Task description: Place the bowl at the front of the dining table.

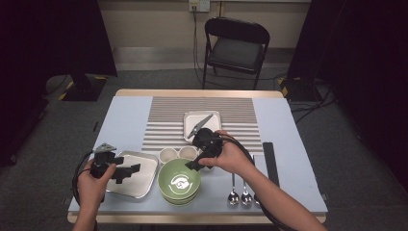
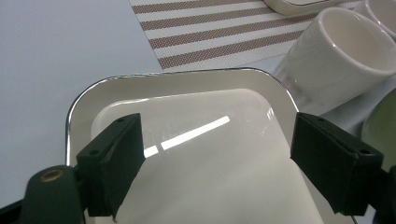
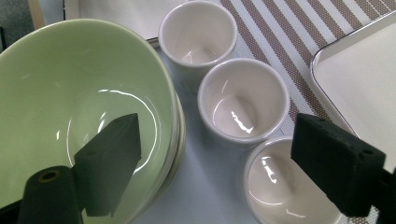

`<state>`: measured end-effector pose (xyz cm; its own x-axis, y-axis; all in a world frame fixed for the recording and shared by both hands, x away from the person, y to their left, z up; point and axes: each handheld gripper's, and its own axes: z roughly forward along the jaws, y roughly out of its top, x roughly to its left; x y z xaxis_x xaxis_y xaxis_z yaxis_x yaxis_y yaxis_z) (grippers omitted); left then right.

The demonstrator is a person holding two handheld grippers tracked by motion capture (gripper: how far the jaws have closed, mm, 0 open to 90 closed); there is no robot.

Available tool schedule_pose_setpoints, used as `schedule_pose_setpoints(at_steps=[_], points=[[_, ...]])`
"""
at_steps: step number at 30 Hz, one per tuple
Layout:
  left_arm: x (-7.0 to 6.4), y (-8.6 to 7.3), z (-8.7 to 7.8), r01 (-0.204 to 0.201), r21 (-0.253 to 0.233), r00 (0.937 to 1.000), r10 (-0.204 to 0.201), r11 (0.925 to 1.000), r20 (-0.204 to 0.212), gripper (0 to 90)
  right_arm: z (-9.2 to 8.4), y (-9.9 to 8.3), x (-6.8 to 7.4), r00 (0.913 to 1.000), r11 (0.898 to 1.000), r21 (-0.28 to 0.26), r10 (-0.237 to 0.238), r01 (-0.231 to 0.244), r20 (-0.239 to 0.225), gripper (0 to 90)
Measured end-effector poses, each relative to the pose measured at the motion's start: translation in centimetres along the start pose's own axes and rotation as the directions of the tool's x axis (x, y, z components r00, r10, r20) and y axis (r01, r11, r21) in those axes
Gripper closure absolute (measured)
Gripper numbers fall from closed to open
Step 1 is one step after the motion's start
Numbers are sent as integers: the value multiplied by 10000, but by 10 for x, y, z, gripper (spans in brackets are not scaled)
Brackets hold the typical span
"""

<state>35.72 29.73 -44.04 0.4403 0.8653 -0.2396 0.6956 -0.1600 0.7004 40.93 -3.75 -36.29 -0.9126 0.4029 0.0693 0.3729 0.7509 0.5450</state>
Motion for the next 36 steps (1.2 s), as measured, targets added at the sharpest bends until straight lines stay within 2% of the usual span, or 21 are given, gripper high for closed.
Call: schedule_pose_setpoints(at_steps=[3, 9, 11, 14, 21, 24, 36], points=[[0, 0, 0, -27, 30, 10000, 26, 10000, 44, 171, 1, 1, 2, 9998, 9997, 110, 207, -208, 54, 211], [-1, 0, 0, -88, 9, 10000, 88, 10000, 29, 171, 5, 2, 5, 9999, 9995, 302, 71, -75, 150, 372], [-1, 0, 0, -101, 1, 9999, 101, 9999, 16, 171, 6, 2, 6, 9997, 9992, 392, 83, -92, 224, 376], [-1, 1, 0, -99, -1, 10000, 99, 10000, -3, 171, 7, 2, 8, 9999, 9990, 450, 42, -47, 113, 450], [-1, 1, 0, -137, -33, 9999, 137, 9999, 10, 171, 6, 4, 10, 9989, 9970, 623, 466, -464, -5, 579], [-1, 1, -1, -148, -31, 9999, 148, 9999, -31, 171, 6, 5, 12, 9989, 9962, 731, 472, -469, -26, 639], [-3, 1, -1, -177, -18, 9998, 177, 9998, -59, 171, 9, 8, 16, 9979, 9930, 1015, 624, -605, -153, 764]])
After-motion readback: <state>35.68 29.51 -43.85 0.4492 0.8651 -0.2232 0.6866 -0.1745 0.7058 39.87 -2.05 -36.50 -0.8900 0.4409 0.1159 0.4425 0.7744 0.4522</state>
